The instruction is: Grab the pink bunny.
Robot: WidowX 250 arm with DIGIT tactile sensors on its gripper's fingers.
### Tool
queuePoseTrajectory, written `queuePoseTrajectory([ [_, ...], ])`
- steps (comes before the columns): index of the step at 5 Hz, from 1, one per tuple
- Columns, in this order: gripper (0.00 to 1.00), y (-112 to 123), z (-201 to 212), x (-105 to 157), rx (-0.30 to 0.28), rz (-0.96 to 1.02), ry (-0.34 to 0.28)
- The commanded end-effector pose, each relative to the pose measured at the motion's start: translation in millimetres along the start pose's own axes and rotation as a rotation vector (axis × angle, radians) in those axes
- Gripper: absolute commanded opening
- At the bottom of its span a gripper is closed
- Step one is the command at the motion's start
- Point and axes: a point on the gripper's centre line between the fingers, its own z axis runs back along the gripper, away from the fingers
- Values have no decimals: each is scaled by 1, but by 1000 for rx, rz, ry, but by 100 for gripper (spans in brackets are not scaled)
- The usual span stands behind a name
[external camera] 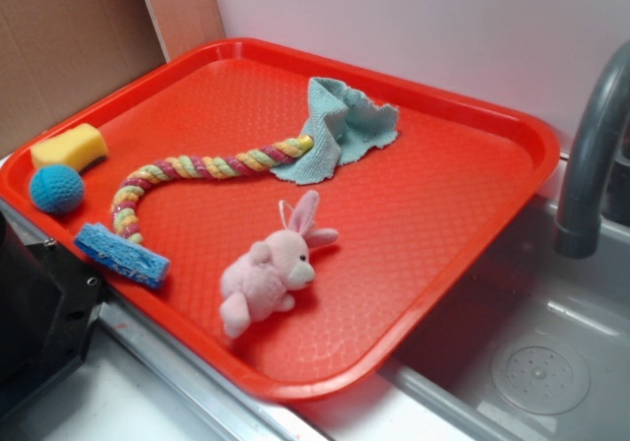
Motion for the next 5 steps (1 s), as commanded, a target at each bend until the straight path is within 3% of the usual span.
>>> queuePoseTrajectory([
  [1,100,0,0,0,0,0,0],
  [2,100,-19,-52,8,-35,25,121],
  [3,100,-61,-96,22,-26,190,-46],
  [4,100,-86,-128,31,-118,147,-79],
  [5,100,-98,-173,36,-105,94,-31],
])
